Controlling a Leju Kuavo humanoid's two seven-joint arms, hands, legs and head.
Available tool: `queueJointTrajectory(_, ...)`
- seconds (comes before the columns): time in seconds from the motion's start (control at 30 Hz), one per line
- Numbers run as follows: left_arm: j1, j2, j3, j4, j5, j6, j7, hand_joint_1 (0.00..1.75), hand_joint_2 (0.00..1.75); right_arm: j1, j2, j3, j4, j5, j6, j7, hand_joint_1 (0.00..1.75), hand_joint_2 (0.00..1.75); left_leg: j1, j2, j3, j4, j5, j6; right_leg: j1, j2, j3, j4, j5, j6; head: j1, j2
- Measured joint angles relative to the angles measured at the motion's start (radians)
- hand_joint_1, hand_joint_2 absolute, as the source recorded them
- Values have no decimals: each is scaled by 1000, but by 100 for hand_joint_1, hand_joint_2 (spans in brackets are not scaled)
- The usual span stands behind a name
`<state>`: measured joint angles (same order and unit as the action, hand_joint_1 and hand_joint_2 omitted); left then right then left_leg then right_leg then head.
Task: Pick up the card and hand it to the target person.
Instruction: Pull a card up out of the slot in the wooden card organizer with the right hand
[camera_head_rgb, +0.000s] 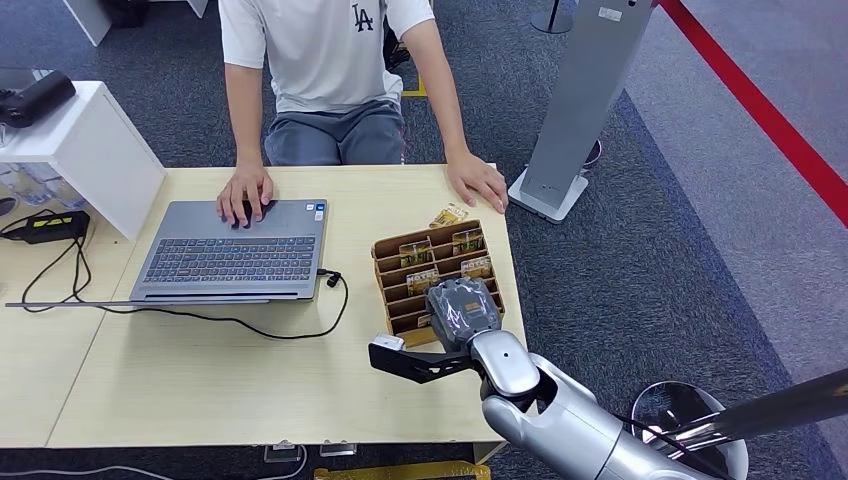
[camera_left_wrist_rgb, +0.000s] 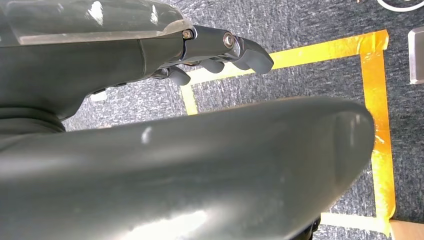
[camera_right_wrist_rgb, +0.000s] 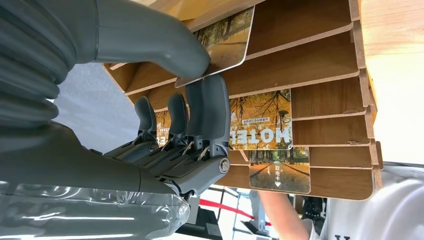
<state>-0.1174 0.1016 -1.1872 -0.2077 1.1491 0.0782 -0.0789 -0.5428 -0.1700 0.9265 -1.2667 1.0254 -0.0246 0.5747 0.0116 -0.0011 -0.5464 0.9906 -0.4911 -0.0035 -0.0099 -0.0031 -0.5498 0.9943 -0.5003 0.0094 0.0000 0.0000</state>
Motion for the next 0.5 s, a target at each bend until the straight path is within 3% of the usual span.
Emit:
queueJointTrajectory(0.17, 0, 1, -1, 0, 0, 0, -1, 0, 0, -1, -3, -3, -7, -1, 0, 2, 77, 175, 0, 0, 0, 0, 0, 0, 0, 0, 0, 0, 0, 0, 0, 0)
queueJointTrajectory(0.27, 0, 1, -2, 0, -1, 0, -1, 0, 0, -1, -1, -2, -6, -2, 1, 1, 75, 175, 0, 0, 1, -1, 0, 0, 0, 0, 1, 0, 0, 0, 0, 0)
queueJointTrajectory(0.37, 0, 2, -2, 1, -2, -1, -2, 0, 0, 1, 0, -1, -4, -5, 1, 1, 80, 175, 0, 0, 0, 0, 0, 0, 0, 0, 0, 0, 0, 0, 0, 0)
queueJointTrajectory(0.5, 0, 3, -2, 1, -2, 0, -2, 0, 0, 4, -2, 0, -4, -7, 1, 1, 123, 175, 0, 0, 0, 0, 0, 0, 0, 0, 0, 0, 0, 0, 0, 0)
